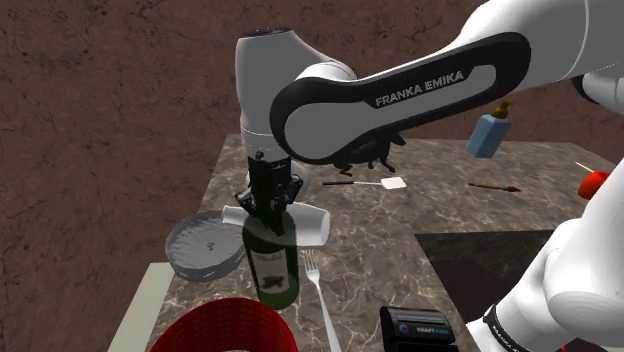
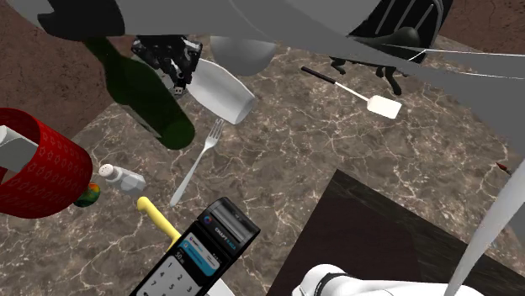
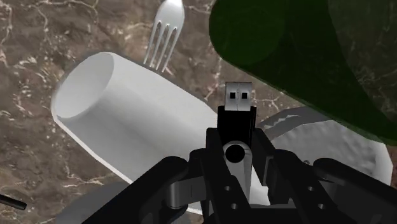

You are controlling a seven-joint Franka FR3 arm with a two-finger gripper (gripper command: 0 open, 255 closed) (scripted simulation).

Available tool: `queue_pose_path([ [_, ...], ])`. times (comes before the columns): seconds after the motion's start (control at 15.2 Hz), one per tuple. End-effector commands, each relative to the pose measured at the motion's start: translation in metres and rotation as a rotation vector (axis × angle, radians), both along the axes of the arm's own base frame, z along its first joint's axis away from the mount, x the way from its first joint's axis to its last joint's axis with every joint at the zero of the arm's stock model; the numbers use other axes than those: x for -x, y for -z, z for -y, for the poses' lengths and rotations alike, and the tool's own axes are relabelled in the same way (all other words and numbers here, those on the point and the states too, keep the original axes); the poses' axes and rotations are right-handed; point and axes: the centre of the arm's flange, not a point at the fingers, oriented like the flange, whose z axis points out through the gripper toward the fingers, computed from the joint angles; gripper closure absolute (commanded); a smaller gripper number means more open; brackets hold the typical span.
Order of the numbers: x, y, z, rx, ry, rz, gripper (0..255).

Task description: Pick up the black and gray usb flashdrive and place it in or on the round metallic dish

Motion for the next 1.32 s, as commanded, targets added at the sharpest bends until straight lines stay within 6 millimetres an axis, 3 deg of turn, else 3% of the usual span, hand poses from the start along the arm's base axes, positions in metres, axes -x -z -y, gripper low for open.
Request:
queue_pose_path([
  [0.0,-0.019,-0.001,-0.022,0.0,0.002,0.001,255],
  [0.59,-0.102,-0.003,-0.105,0.0,0.002,0.001,255],
  [1.25,-0.102,0.05,-0.105,0.0,0.002,0.001,255],
])
